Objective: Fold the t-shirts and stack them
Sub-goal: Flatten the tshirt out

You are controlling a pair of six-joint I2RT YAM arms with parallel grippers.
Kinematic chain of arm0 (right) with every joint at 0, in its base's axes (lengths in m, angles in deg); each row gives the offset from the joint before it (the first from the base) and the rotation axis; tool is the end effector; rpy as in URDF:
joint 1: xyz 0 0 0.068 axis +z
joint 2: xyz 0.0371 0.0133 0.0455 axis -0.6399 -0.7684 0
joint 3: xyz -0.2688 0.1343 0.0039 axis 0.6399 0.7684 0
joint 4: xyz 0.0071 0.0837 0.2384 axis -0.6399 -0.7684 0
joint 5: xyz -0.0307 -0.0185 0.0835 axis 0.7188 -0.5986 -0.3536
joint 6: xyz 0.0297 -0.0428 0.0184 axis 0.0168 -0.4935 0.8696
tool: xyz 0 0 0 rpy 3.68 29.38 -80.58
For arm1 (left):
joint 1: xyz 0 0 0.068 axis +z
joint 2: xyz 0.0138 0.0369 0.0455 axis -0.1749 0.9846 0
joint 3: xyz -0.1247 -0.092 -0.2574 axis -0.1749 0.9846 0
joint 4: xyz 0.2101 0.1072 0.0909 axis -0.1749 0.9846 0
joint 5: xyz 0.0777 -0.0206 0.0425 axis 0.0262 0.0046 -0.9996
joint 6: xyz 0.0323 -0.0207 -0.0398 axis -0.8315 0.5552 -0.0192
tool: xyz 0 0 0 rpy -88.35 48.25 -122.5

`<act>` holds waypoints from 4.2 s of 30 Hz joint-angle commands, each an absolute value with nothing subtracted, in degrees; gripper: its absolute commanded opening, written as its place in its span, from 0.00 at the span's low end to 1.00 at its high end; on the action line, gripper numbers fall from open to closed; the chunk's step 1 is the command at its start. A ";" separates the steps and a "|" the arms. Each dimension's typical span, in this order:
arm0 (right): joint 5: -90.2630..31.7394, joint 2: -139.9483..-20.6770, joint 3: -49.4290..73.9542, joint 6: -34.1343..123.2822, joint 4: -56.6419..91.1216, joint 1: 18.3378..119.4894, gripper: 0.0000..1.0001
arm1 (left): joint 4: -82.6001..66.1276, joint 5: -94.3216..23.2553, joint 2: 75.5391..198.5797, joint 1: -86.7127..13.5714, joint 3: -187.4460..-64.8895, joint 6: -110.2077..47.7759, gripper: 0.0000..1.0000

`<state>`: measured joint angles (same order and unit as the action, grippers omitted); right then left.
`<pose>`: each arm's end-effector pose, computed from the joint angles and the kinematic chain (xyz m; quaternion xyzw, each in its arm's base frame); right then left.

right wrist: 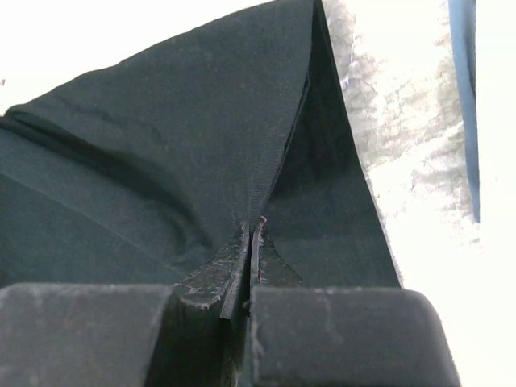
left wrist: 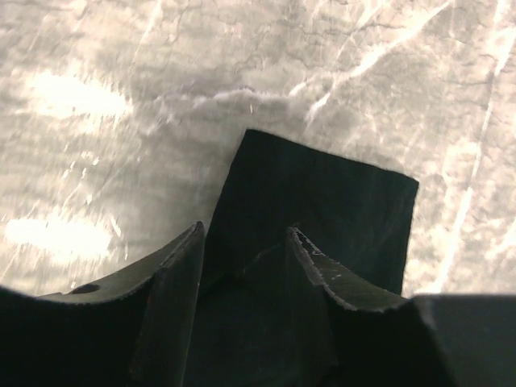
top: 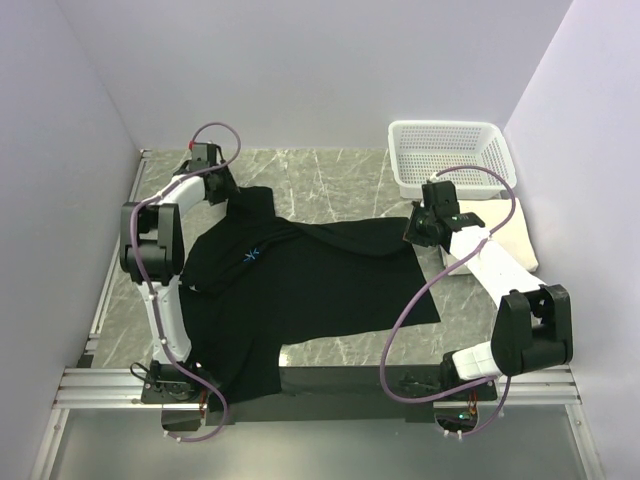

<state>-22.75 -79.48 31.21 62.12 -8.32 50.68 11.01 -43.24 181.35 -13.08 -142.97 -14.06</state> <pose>0.2774 0.0543 0.2775 0.1067 0.9327 0.1131 0.3254 0.4724 -0.0251 0.2160 -0.2061 0.9101 -0.1026 0.3445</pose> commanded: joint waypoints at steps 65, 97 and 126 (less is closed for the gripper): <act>-21.97 -76.40 32.97 59.47 -6.69 50.86 0.00 | 3.62 -54.34 185.22 -11.04 -145.31 -11.77 0.52; -22.76 -76.84 32.96 60.17 -6.77 50.86 0.00 | 30.60 -62.25 203.77 -16.49 -170.10 -16.96 0.17; -14.94 -101.00 5.90 54.29 4.12 49.45 0.00 | 6.89 -64.10 186.63 -11.57 -174.15 -31.63 0.01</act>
